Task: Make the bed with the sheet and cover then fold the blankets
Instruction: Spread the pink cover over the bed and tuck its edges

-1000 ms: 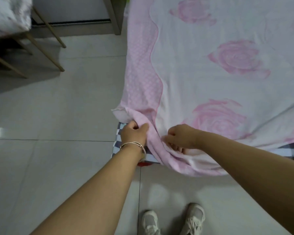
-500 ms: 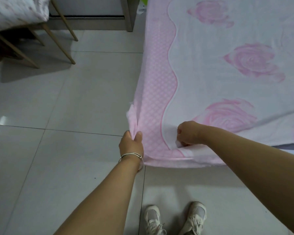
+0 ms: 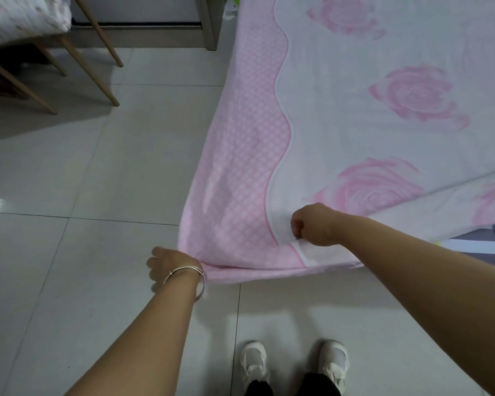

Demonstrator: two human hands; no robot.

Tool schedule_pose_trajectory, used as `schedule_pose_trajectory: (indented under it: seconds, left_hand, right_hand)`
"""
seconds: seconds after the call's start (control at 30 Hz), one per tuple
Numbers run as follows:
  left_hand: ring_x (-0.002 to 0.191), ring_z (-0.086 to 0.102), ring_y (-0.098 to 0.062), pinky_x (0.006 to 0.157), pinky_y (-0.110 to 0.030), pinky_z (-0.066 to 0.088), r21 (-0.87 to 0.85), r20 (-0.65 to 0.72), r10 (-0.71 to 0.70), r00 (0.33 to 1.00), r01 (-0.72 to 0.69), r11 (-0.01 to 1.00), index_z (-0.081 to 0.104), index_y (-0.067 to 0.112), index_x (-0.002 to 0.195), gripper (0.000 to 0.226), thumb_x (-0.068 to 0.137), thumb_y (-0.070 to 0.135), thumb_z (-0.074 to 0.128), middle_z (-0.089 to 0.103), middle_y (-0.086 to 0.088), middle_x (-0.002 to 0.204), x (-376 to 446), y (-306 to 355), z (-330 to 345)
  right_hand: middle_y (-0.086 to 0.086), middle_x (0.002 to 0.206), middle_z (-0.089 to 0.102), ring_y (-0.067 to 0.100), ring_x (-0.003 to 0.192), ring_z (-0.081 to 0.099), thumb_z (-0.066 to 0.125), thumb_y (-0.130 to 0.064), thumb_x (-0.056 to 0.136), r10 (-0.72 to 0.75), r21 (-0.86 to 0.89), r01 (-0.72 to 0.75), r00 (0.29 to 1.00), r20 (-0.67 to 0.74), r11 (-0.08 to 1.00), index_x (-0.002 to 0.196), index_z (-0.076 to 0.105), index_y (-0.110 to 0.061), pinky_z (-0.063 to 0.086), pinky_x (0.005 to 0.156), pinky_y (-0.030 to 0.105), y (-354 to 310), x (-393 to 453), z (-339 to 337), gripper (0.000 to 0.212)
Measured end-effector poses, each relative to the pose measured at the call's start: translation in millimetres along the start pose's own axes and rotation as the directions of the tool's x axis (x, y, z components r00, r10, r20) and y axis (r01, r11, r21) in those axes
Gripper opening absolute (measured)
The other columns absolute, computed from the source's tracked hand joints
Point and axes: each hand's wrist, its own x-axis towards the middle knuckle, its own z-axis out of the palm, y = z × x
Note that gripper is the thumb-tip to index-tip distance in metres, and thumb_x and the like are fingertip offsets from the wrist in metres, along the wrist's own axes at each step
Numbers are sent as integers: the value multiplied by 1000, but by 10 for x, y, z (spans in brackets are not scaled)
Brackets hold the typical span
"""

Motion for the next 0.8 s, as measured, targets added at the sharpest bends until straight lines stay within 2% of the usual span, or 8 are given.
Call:
schedule_pose_trajectory:
  seconds: [0.07,0.13,0.3,0.4,0.5,0.63,0.73,0.8]
  left_hand:
    - [129,34,-34,103,-44,31,69,-81,167,983,-162,984,33,6,133,60,80,1,61,31,-17,140,-83,126,-15]
    - [128,35,-30,100,-40,31,109,-141,461,876,-449,887,42,11,128,51,81,-2,54,36,-12,137,-333,320,72]
    - [105,53,-32,85,-38,40,106,53,938,344,-936,337,63,12,101,26,85,21,44,59,-9,110,-1205,770,544]
    - [75,62,-30,63,-34,52,57,163,987,-5,-998,-14,65,14,80,27,77,30,45,64,-7,83,-1830,971,1030]
    - [72,63,-28,56,-28,51,31,282,933,-223,-970,-241,66,13,82,26,75,23,43,65,-6,84,-2444,1094,1594]
    - [74,67,-24,60,-25,56,156,348,918,-192,-953,-258,70,14,85,30,65,21,48,70,-3,87,-2816,1328,1989]
    - [93,67,-21,76,-27,53,384,289,954,83,-923,-36,67,18,102,53,52,32,80,69,1,105,-3004,1572,2116]
    - [120,51,-20,97,-32,40,456,249,944,219,-886,85,51,20,126,60,72,38,72,52,2,132,-3033,1672,2123]
  right_hand:
    - [15,120,62,29,113,57,37,1,91,-29,52,32,998,-62,998,113,62,4,46,97,33,44,-19,9,33]
    - [13,115,64,28,110,58,37,5,88,-38,124,56,989,-145,991,108,63,1,48,94,32,151,-14,4,33]
    - [13,115,63,30,108,56,45,-1,88,26,61,-5,930,-367,998,109,61,-9,48,88,35,812,-112,-130,27]
    - [12,127,53,32,119,44,41,-7,92,73,-150,-167,867,-493,975,124,52,-12,38,94,37,1543,-388,-266,34]
    - [11,134,45,32,125,36,43,-5,88,180,-196,-361,780,-599,912,131,44,-12,33,98,39,2393,-750,-297,43]
    - [9,152,17,31,141,16,59,-13,82,292,-199,-452,795,-531,870,144,21,-20,25,108,47,3208,-950,-282,73]
    - [5,157,14,28,146,10,55,-21,87,207,-264,-366,851,-482,892,143,27,-29,18,112,47,3659,-926,-300,63]
    - [5,145,41,26,137,32,45,-16,91,104,-266,-270,856,-506,925,129,48,-26,24,108,41,3826,-845,-364,40]
